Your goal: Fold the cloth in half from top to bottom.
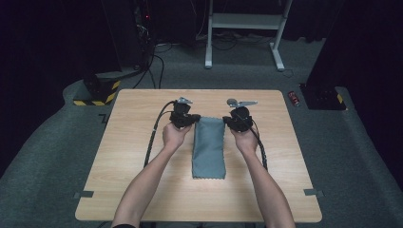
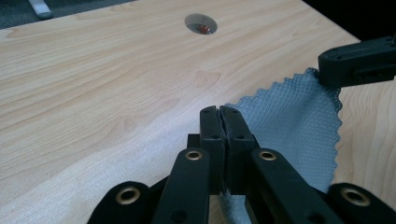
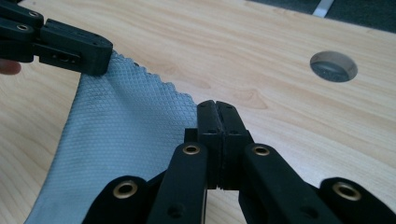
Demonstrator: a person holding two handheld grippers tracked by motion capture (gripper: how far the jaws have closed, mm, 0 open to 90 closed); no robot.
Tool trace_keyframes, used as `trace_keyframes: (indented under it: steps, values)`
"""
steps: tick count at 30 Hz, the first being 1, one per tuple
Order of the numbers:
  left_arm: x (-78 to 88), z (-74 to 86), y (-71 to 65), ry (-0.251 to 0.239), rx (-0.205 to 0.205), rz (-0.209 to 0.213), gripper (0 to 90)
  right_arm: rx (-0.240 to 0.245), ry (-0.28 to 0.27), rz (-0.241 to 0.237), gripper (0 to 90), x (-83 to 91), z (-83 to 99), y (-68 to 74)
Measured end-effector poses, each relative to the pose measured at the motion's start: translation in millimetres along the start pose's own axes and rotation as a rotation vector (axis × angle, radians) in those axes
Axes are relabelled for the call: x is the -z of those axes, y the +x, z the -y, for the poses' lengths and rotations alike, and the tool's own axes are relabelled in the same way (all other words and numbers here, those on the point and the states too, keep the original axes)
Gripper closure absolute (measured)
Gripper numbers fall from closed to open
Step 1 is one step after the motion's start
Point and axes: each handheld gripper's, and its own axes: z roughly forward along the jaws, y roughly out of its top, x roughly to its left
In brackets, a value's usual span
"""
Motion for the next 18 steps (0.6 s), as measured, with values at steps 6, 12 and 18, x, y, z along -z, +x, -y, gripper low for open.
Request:
trace_keyframes:
  steps: [6, 12, 18]
  values:
    - [-3.7, 9.1, -0.3, 0.020, -0.020, 0.019, 88.6, -0.011, 0.005, -0.016, 89.3, -2.1, 7.3, -1.2]
    - [-0.8, 14.5, -2.8, 0.033, -0.041, 0.023, 88.6, -0.008, 0.004, -0.051, 89.3, -3.5, 17.1, -0.4]
    - [1.7, 18.9, -6.5, 0.033, -0.046, 0.027, 88.5, -0.008, -0.003, -0.066, 89.2, 0.2, 21.8, 0.7]
